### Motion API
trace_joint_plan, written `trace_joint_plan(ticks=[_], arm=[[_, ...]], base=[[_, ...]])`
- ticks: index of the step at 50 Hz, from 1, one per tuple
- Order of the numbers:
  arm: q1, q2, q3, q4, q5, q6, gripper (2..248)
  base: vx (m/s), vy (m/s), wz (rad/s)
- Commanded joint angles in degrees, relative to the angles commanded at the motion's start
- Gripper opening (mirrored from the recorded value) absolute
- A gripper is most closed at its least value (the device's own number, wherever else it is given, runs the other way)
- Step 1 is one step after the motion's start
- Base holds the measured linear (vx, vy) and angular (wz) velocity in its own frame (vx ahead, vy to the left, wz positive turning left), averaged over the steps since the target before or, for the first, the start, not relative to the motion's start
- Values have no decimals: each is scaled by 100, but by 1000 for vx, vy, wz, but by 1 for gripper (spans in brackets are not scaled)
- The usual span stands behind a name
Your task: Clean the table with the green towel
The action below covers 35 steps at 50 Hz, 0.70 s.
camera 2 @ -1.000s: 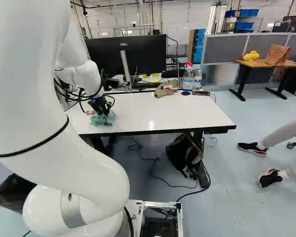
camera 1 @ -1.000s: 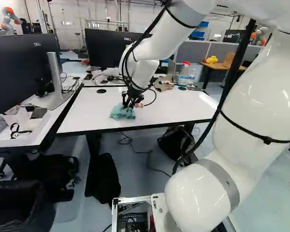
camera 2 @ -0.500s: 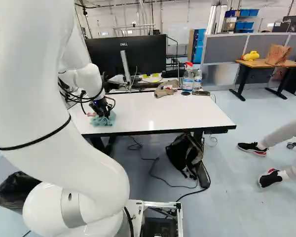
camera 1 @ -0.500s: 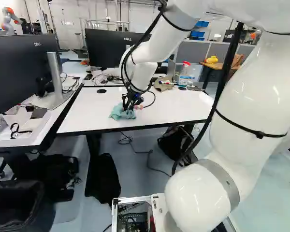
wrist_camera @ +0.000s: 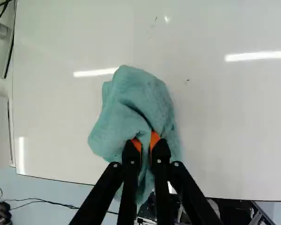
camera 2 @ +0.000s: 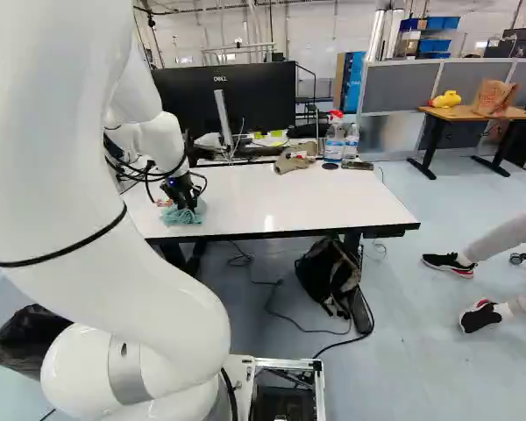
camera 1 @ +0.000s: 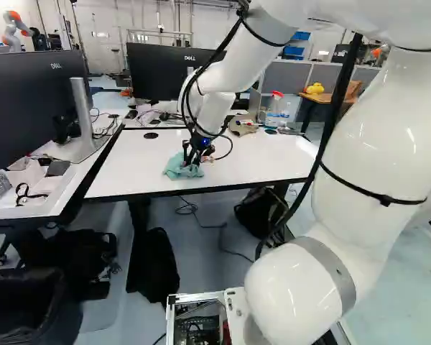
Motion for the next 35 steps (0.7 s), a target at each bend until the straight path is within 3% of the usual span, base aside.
trace_joint_plan(ticks=[35], arm=[[-729,-491,-542,0,0,0,41]], base=[[0,0,0]])
